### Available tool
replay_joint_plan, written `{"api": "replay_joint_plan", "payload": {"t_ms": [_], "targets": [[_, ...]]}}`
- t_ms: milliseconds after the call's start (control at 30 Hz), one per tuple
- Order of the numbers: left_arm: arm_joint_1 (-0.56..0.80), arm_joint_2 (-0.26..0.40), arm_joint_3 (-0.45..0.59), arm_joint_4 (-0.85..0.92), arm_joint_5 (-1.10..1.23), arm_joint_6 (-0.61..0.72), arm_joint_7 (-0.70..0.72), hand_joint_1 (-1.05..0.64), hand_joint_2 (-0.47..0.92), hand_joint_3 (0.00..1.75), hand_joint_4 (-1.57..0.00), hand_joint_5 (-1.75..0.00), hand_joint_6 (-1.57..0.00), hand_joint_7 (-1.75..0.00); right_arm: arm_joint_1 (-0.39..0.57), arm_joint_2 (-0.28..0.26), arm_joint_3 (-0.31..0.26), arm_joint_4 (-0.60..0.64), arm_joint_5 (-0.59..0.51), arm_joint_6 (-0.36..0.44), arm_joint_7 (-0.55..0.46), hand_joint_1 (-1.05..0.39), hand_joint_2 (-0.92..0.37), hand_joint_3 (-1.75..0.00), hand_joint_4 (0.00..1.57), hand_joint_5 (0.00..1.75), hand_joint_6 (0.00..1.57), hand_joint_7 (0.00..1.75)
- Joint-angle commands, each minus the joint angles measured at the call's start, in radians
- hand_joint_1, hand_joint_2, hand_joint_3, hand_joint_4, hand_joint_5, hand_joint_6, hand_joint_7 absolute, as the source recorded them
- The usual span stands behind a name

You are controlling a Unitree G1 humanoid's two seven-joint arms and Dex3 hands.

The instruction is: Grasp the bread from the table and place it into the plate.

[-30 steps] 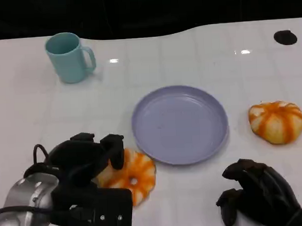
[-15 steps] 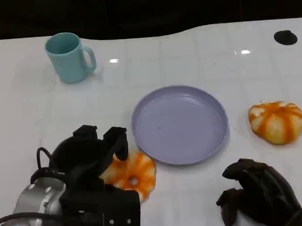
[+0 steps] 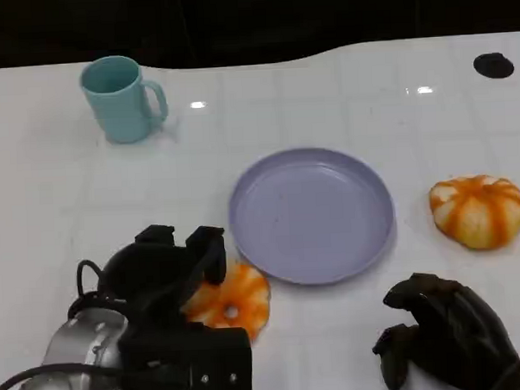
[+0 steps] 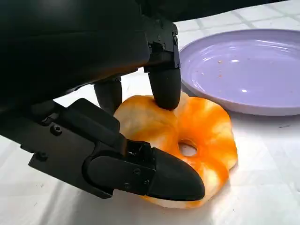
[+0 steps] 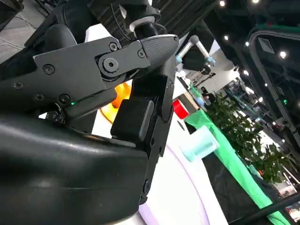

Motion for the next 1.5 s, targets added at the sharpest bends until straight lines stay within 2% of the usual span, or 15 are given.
{"api": "replay_joint_plan", "payload": {"t_ms": [33, 467, 900, 1067, 1100, 1133, 1167, 1200, 1233, 1267, 1300, 1367, 1433, 1500], "targets": [[-0.002, 0.000, -0.015, 0.013, 0.026, 0.043, -0.003, -1.05, 0.92, 0.24, 0.00, -1.75, 0.00, -1.75, -0.001, -0.006, -0.007, 0.008, 0.003, -0.014, 0.011, -0.72, -0.92, -0.02, 1.52, 0.77, 1.57, 0.34], [0.010, -0.047, -0.050, 0.037, 0.068, 0.115, 0.066, -1.05, 0.92, 0.24, 0.00, -1.75, 0.00, -1.75, -0.001, -0.008, -0.006, 0.004, 0.001, -0.010, 0.007, -0.72, -0.92, -0.02, 1.51, 0.78, 1.57, 0.33], [-0.064, -0.087, -0.098, 0.274, 0.051, 0.073, 0.137, -1.05, 0.86, 0.14, 0.00, -1.75, 0.00, -1.75, 0.005, -0.005, -0.007, -0.008, 0.004, -0.005, 0.002, -0.72, -0.92, -0.02, 1.52, 0.78, 1.57, 0.33], [-0.080, -0.099, -0.102, 0.353, 0.040, 0.041, 0.217, -1.05, 0.75, 0.08, 0.00, -1.75, 0.00, -1.75, 0.009, -0.005, -0.006, -0.018, 0.006, 0.005, -0.006, -0.72, -0.92, -0.02, 1.52, 0.78, 1.57, 0.34], [-0.083, -0.100, -0.101, 0.369, 0.035, 0.027, 0.239, -1.05, 0.75, 0.09, -0.08, -1.75, 0.00, -1.75, 0.009, -0.004, -0.006, -0.019, 0.005, 0.004, -0.007, -0.72, -0.92, -0.02, 1.52, 0.78, 1.57, 0.34], [-0.086, -0.101, -0.099, 0.388, 0.029, 0.010, 0.264, -1.05, 0.76, 0.11, -0.28, -1.75, -0.03, -1.75, 0.009, -0.004, -0.005, -0.019, 0.004, 0.002, -0.005, -0.72, -0.92, -0.02, 1.52, 0.78, 1.57, 0.34], [-0.092, -0.101, -0.101, 0.408, 0.028, -0.003, 0.290, -1.05, 0.70, 0.28, -0.40, -1.75, -0.11, -1.75, 0.009, -0.004, -0.005, -0.017, 0.003, -0.002, -0.004, -0.72, -0.92, -0.02, 1.52, 0.78, 1.57, 0.34], [-0.097, -0.101, -0.103, 0.424, 0.027, -0.012, 0.309, -1.05, 0.50, 0.74, -0.60, -1.75, -0.25, -1.75, 0.009, -0.004, -0.005, -0.016, 0.003, -0.004, -0.003, -0.72, -0.92, -0.02, 1.52, 0.78, 1.57, 0.34], [-0.101, -0.101, -0.106, 0.437, 0.025, -0.019, 0.323, -1.05, 0.21, 1.31, -0.73, -1.75, -0.35, -1.75, 0.008, -0.004, -0.005, -0.015, 0.002, -0.006, -0.003, -0.72, -0.92, -0.02, 1.52, 0.78, 1.57, 0.34], [-0.111, -0.100, -0.113, 0.460, 0.030, -0.025, 0.337, -1.05, 0.10, 1.51, -0.77, -1.75, -0.38, -1.75, 0.009, -0.004, -0.005, -0.018, 0.002, 0.000, -0.008, -0.72, -0.92, -0.02, 1.52, 0.78, 1.57, 0.34], [-0.119, -0.099, -0.118, 0.479, 0.034, -0.030, 0.348, -1.05, 0.10, 1.59, -1.05, -1.66, -0.60, -1.69, 0.010, -0.005, -0.004, -0.021, 0.003, 0.006, -0.011, -0.72, -0.92, -0.02, 1.52, 0.78, 1.57, 0.34], [-0.137, -0.095, -0.131, 0.522, 0.038, -0.051, 0.382, -1.05, 0.15, 1.64, -1.44, -1.52, -0.93, -1.53, 0.012, -0.005, -0.002, -0.026, 0.000, 0.004, -0.016, -0.72, -0.92, -0.02, 1.53, 0.78, 1.57, 0.35], [-0.152, -0.094, -0.138, 0.561, 0.031, -0.072, 0.408, -1.05, 0.20, 1.62, -1.54, -1.49, -1.20, -1.34, 0.012, -0.003, -0.002, -0.026, 0.001, 0.000, -0.016, -0.72, -0.92, -0.02, 1.53, 0.78, 1.57, 0.35], [-0.170, -0.092, -0.150, 0.605, 0.029, -0.097, 0.425, -1.05, 0.26, 1.61, -1.56, -1.41, -1.44, -1.09, 0.012, -0.003, -0.002, -0.027, 0.002, 0.002, -0.018, -0.72, -0.92, -0.02, 1.53, 0.78, 1.57, 0.35]]}}
